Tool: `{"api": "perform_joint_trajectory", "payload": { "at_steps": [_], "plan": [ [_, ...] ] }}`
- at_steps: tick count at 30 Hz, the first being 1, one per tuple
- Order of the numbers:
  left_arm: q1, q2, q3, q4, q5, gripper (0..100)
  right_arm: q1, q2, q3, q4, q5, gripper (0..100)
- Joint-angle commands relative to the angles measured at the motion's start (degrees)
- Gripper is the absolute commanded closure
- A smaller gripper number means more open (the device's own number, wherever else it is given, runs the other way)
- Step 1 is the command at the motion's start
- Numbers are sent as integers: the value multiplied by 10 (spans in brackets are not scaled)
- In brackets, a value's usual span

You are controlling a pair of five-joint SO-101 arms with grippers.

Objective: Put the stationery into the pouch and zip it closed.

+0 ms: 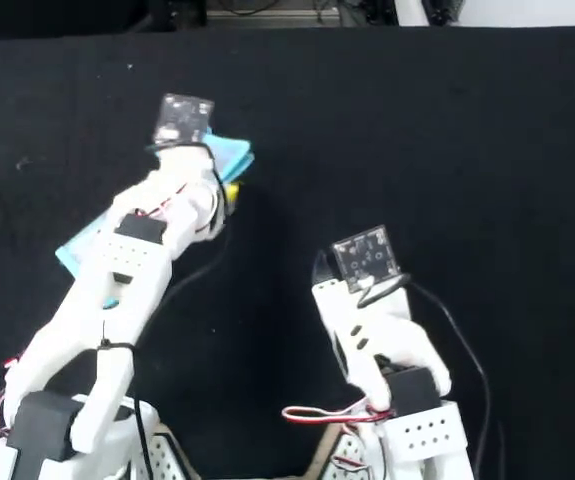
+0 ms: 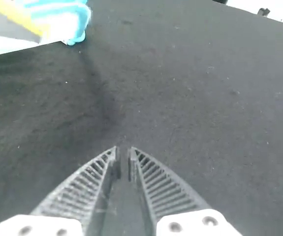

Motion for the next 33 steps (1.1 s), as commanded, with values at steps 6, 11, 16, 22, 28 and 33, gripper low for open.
{"api": "perform_joint_trajectory", "payload": {
  "at_steps": [6,11,16,22,28,33],
  "plan": [
    [32,-36,-54,49,96,733,-5,-11,0,-9,0,967],
    [36,-106,-90,108,92,732,-5,-11,0,-9,0,967],
    [-19,-178,-57,159,23,755,-5,-11,0,-9,0,967],
    [-117,-304,60,222,-25,971,-5,-12,14,-33,-4,967],
    [-248,-480,246,242,-26,902,-5,-12,22,-46,-4,967],
    [-382,-642,363,242,-68,902,-4,-12,23,-46,-4,967]
  ]
}}
